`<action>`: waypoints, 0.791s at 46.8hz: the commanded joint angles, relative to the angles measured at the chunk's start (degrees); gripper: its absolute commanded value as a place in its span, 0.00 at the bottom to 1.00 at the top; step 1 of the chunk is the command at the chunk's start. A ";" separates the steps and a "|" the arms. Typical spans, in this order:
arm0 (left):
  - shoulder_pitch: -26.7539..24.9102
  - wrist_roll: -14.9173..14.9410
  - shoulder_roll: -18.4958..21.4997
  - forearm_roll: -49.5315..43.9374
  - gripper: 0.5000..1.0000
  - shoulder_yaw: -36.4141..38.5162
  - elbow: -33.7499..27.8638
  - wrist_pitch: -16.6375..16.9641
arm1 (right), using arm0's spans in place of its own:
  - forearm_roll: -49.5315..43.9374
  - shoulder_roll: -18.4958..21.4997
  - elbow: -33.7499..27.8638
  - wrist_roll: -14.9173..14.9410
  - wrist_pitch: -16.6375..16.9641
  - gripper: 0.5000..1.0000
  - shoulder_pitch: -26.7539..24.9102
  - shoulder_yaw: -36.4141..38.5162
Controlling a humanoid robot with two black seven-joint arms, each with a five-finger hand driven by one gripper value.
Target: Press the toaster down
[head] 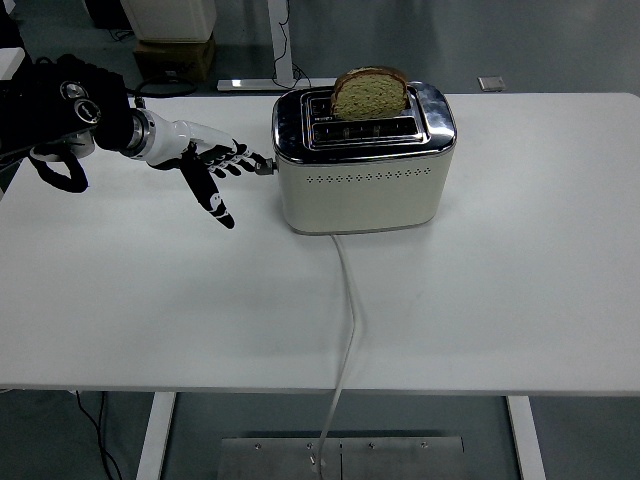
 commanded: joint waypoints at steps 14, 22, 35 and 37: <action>2.12 -0.09 -0.71 -0.10 1.00 -0.18 1.04 0.09 | 0.00 0.00 0.00 -0.02 -0.01 1.00 0.00 0.00; 2.73 -0.09 -0.71 -0.10 1.00 -0.27 1.13 0.27 | 0.00 0.00 0.00 -0.02 -0.01 1.00 0.00 0.00; 3.26 -0.27 -0.80 -0.19 1.00 -0.36 1.39 0.53 | 0.00 0.00 0.00 -0.02 -0.01 1.00 0.00 0.00; 3.44 -0.27 -1.06 -0.28 1.00 -0.36 1.66 0.53 | 0.00 0.00 0.00 -0.02 -0.01 1.00 0.00 0.00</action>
